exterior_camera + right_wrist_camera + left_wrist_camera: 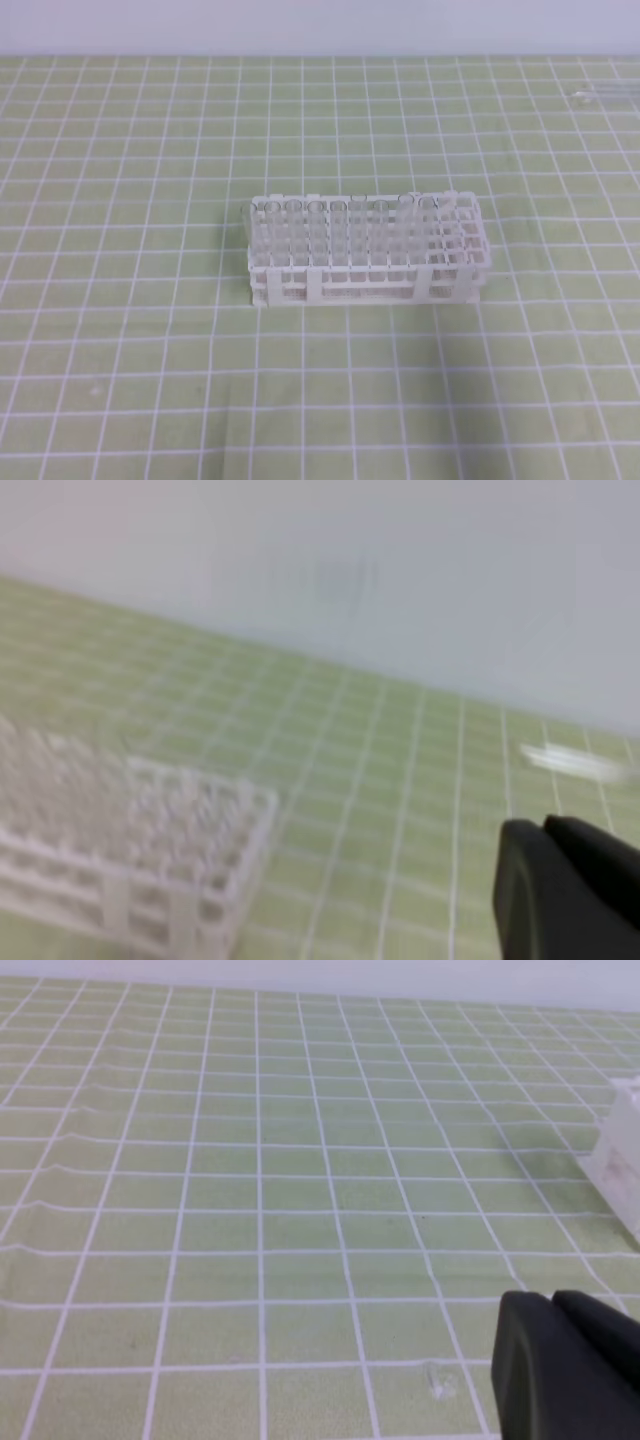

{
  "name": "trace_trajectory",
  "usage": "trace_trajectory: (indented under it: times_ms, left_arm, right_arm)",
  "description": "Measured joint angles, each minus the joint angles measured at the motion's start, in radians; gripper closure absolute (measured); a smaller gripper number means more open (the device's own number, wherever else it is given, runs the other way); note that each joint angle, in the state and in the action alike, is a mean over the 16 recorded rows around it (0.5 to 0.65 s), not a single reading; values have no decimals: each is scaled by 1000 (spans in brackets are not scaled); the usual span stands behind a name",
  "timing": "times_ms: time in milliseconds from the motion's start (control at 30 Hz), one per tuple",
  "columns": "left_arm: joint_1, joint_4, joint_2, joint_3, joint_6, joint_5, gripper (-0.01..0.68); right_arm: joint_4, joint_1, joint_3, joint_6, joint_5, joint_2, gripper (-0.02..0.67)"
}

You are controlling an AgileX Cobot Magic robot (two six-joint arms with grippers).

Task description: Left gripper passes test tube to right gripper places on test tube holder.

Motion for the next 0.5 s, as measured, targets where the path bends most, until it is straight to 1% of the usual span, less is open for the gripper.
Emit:
trace_trajectory:
  times_ms: [200,500]
  left_arm:
    - [0,0,0,-1,0,0,675]
    - [1,0,2,-2,0,2,675]
  right_arm:
    - [28,-66,171,2,2,-127,664]
    - [99,-101,377,8,27,-408,664]
